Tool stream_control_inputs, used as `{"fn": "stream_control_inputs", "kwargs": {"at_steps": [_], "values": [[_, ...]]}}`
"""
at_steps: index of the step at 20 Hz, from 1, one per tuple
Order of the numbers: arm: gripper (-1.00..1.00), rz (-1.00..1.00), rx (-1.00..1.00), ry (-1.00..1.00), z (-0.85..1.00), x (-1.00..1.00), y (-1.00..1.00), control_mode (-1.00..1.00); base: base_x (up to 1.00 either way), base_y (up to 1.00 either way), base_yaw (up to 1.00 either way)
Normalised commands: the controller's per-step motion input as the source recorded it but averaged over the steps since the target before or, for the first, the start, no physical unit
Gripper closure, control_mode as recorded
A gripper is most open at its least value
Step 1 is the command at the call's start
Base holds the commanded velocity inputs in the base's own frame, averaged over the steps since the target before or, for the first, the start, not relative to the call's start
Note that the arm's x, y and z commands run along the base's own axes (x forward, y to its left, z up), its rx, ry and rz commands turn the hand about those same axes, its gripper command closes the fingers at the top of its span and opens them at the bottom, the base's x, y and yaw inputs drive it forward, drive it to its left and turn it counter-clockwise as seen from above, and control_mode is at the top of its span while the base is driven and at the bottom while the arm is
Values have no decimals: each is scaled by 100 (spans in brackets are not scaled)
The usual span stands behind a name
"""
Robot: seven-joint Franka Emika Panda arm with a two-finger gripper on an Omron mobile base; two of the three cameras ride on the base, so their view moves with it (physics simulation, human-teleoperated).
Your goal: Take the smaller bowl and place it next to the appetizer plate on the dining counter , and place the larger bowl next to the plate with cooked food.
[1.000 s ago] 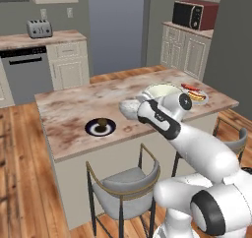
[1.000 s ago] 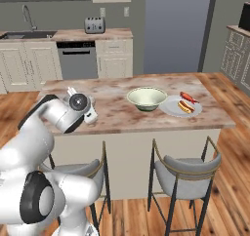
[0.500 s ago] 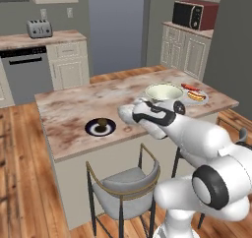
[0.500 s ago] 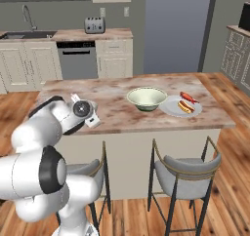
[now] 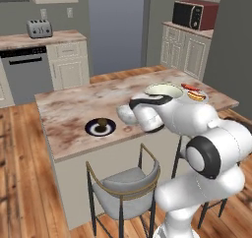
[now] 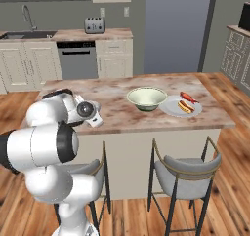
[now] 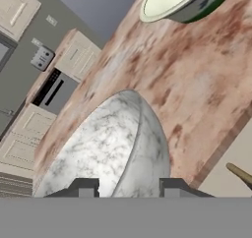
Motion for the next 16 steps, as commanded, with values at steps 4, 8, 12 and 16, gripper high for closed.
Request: {"fn": "stream_control_inputs", "kwargs": {"at_steps": [4,8,12,16], "values": [[100,0,-2,0,-31,25,0,-100,0,0,0],[100,0,-4,-2,-34,31,0,-100,0,0,0],[100,0,-3,-2,-36,42,-3,-100,0,0,0],[100,0,-1,0,-40,34,0,-100,0,0,0]]}}
